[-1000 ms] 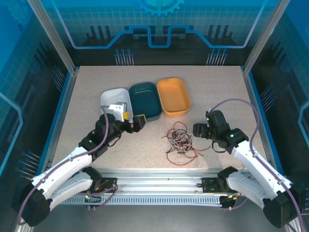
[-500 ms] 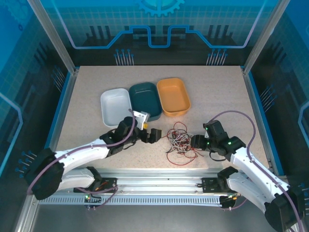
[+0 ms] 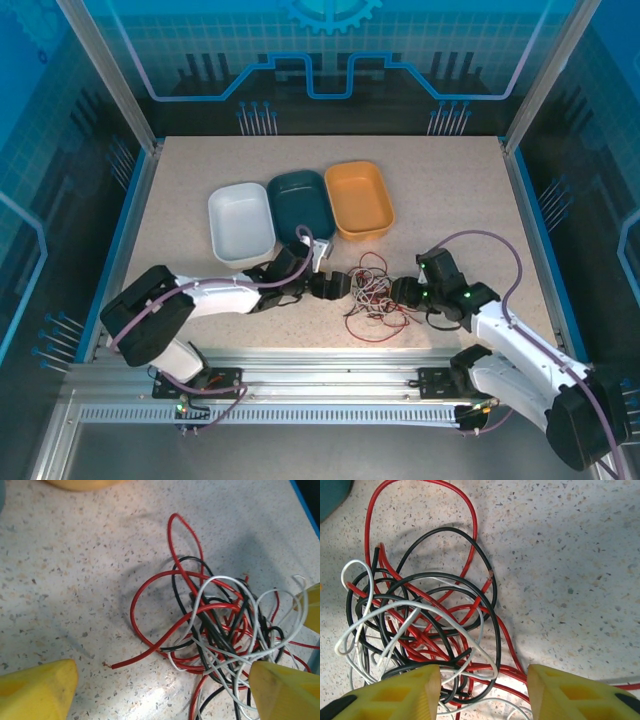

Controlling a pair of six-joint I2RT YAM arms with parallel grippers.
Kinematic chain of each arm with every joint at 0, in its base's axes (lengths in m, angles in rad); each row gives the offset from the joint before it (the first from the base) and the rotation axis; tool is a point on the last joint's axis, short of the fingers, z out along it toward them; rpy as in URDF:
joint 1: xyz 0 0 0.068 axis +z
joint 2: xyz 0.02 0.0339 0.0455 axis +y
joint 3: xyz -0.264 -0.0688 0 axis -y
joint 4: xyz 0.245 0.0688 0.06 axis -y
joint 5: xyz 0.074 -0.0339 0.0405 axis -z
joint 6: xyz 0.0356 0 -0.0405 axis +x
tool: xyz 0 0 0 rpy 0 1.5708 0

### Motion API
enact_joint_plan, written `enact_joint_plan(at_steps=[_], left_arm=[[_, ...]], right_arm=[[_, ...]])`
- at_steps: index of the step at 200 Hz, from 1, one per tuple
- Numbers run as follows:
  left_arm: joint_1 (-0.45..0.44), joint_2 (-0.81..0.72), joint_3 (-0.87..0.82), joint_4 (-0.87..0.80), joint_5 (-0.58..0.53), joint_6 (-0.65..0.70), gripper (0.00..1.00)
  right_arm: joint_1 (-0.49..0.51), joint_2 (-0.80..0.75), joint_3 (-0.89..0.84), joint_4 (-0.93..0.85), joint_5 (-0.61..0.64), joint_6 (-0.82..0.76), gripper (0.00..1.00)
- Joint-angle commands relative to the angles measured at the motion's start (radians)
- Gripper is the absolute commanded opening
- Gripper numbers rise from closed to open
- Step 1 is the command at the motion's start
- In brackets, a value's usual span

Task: Untangle the cables

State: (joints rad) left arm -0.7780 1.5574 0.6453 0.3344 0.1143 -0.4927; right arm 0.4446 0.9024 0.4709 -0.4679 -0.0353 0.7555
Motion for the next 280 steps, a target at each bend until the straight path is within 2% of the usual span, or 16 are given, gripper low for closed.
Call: enact_joint_plan(at_steps=[1, 58, 117, 147, 184, 217, 280], left_arm=[[-0.018, 0.031, 0.059, 0.014, 0.016, 0.017, 0.86], [-0.023, 0.15, 0.148, 0.022, -0.015, 0.047, 0.72], [-0.024, 0.26, 0.247, 0.01, -0.019, 0.05, 0.62], [-0.026, 0.269, 0.253, 0.011, -0.012, 0.04, 0.3], [-0.026, 0.218, 0.216, 0.015, -0.045, 0.039, 0.14], [-0.026, 0.15, 0.162, 0.021, -0.097, 0.039, 0.0], [-0.024, -0.01, 0.067, -0.016, -0.202, 0.052, 0.0]], right_arm=[[0.019, 0.02, 0.003, 0.045, -0.011, 0.021, 0.46], [0.027, 0.087, 0.025, 0.067, 0.001, 0.021, 0.41], [0.037, 0.151, 0.061, 0.035, 0.041, 0.026, 0.26], [0.043, 0.159, 0.06, 0.066, 0.04, 0.034, 0.19], [0.083, 0.191, 0.072, 0.108, 0.042, 0.041, 0.1], [0.138, 0.247, 0.094, 0.15, 0.058, 0.056, 0.07], [0.256, 0.434, 0.206, 0.208, 0.076, 0.057, 0.02]])
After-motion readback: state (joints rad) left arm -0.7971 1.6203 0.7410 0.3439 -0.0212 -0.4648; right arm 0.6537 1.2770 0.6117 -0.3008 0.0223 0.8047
